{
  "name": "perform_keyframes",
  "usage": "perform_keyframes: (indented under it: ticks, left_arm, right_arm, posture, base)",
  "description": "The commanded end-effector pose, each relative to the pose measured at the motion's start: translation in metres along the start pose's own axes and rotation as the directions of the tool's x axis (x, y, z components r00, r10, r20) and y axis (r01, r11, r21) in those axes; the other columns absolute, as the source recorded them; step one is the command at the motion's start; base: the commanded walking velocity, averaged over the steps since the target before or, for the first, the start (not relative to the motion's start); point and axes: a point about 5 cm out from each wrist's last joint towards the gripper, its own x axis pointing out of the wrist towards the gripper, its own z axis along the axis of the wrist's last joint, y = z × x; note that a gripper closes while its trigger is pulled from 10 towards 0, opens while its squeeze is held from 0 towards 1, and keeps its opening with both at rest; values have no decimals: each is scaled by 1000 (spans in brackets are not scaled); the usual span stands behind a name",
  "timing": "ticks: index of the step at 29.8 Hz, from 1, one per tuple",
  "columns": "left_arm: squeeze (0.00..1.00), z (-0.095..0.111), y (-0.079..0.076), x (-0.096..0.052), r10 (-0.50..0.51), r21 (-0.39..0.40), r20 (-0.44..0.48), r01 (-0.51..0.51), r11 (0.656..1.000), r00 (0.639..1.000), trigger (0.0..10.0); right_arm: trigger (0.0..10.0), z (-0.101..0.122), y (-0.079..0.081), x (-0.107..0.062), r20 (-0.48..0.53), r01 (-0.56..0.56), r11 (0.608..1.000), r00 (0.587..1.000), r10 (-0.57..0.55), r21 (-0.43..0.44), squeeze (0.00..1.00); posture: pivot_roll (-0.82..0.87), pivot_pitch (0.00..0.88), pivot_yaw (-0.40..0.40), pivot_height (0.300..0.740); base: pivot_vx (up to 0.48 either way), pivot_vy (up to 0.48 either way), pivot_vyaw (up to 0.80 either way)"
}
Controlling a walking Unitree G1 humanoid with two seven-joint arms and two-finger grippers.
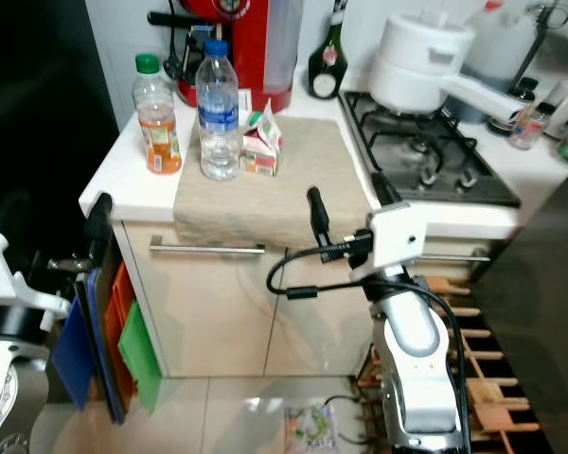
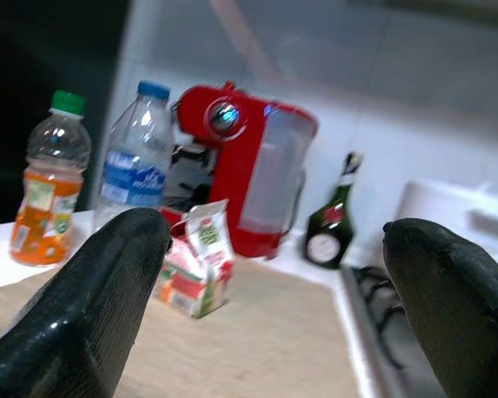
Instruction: Restocking fridge
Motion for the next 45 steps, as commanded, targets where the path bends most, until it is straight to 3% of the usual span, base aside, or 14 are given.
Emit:
perform_keyframes:
  ticks: [1, 6, 13, 21, 29, 30, 33, 36, 38, 42, 44, 45]
  left_arm:
    - [0, 1, 4, 10, 27, 20, 4, -27, 999, 1000, 10000]
    - [0, 1, 6, 25, 31, 55, 32, -32, 998, 999, 10000]
    - [0, 2, 8, 29, 33, 93, 31, -36, 995, 999, 10000]
    - [0, 16, 4, 41, -59, 116, 113, 46, 992, 992, 10000]
    - [0, 53, 10, 58, -56, 140, 265, 20, 990, 963, 10000]
    - [0, 77, 15, 70, -24, 156, 348, -32, 987, 937, 10000]
    - [0, 96, 20, 84, -17, 140, 384, -40, 989, 923, 10000]
    - [0, 101, 22, 93, -39, 138, 367, -13, 990, 930, 10000]
    - [0, 100, 27, 107, -82, 119, 304, 47, 992, 949, 10000]
    - [0, 91, 32, 120, -98, 42, 192, 92, 995, 976, 10000]
    - [0, 89, 32, 122, -110, 33, 178, 106, 994, 978, 10000]
    - [0, 85, 29, 124, -156, -25, 140, 161, 987, 978, 10000]
  right_arm:
    - [10000, 1, -3, 7, 17, 16, 1000, 1000, -16, -20, 0]
    - [10000, -3, -6, 21, 28, 46, 999, 999, -46, 3, 0]
    - [10000, -7, -2, 25, 17, 44, 998, 999, -45, 41, 0]
    - [10000, -6, 1, 29, 39, 44, 998, 998, -46, 37, 0]
    - [10000, 2, -1, 36, 76, 60, 997, 995, -63, 43, 0]
    - [10000, 4, 0, 37, 82, 61, 997, 994, -66, 53, 0]
    - [10000, 6, 1, 37, 87, 58, 996, 994, -63, 62, 0]
    - [10000, 6, 1, 38, 83, 52, 996, 995, -58, 74, 0]
    - [10000, 1, 6, 38, 37, -19, 991, 999, 14, 131, 0]
    - [10000, -6, 8, 36, -26, -122, 969, 991, 131, 215, 0]
    - [10000, -7, 5, 35, -35, -120, 968, 991, 131, 222, 0]
    - [10000, -8, -1, 33, -42, -105, 967, 992, 118, 230, 0]
  posture:
    - [14, 0, -81, 740]
    - [10, 0, -63, 740]
    - [18, 0, -54, 740]
    - [16, 0, -53, 740]
    - [12, 0, -55, 740]
    - [18, 0, -64, 740]
    - [19, 0, -67, 740]
    - [20, 0, -70, 740]
    - [21, 0, -70, 740]
    - [10, 0, -59, 740]
    - [6, 0, -55, 740]
    - [3, 0, -53, 740]
  base:
    - [319, 311, 0]
    - [467, 0, 0]
    - [480, 0, 0]
    - [480, 0, 0]
    - [480, 0, 0]
    - [480, 0, 0]
    - [320, 0, 0]
    - [0, 0, 0]
    - [0, 0, 0]
    - [0, 0, 0]
    - [0, 0, 0]
    - [0, 0, 0]
